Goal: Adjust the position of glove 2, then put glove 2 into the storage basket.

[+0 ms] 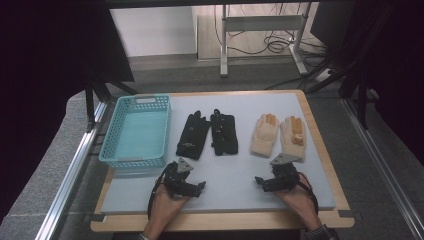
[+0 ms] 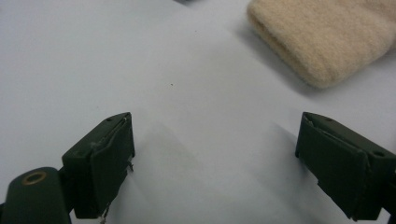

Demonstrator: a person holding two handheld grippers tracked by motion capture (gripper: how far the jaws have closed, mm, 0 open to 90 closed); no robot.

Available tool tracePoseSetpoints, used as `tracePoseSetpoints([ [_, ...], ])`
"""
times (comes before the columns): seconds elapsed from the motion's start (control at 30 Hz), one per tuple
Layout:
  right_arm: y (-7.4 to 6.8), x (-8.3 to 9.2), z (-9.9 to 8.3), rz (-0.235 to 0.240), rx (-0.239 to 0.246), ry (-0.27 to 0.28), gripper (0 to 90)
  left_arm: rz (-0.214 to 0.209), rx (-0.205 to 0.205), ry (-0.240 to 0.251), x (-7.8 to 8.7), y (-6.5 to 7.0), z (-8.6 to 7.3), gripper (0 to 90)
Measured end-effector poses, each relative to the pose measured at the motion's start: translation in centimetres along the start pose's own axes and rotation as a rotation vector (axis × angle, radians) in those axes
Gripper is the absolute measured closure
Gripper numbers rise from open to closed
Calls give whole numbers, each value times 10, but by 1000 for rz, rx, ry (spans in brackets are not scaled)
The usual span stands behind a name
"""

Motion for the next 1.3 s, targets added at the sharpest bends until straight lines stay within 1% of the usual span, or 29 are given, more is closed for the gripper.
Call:
tracePoseSetpoints([
  [0.2,0,0,1,-12,-11,4,115,0,0,0,0,0,0,41],
  [0.33,-1,-1,2,-17,-12,6,135,0,0,0,0,0,0,41],
  [0.6,-4,-1,10,6,-15,10,172,0,-2,1,0,0,0,41],
  [0.8,-2,-5,20,24,-31,28,199,0,-1,2,0,0,0,41],
  [0.83,-1,-7,24,31,-27,32,235,0,-2,1,0,0,0,40],
  [0.87,-1,-7,24,31,-27,32,235,0,-2,1,0,0,0,41],
  [0.9,-1,-10,29,37,-21,35,275,0,0,1,0,0,0,41],
  [1.07,1,-13,44,49,-8,47,400,0,0,3,0,0,0,41],
  [1.1,1,-13,44,49,-8,47,400,0,1,3,0,0,0,41],
  [1.13,3,-15,51,55,-6,52,445,0,1,3,0,0,0,41],
  [1.17,3,-15,51,55,-6,52,445,0,1,3,0,0,0,41],
  [1.2,5,-17,58,62,2,57,489,0,1,3,0,0,0,41],
  [1.23,5,-17,58,62,2,57,489,0,1,3,0,0,0,41],
  [1.3,6,-20,65,70,8,61,527,-1,-2,2,0,0,0,41],
])
Point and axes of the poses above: each handheld gripper's, and its own axes: x roughly backward along the jaws, z roughly out of its top, y roughly to its right, the point moved 9 cm from there along -x, roughly forward along the jaws, and after that the axes turned 12 degrees about z, right-handed, at the moved point
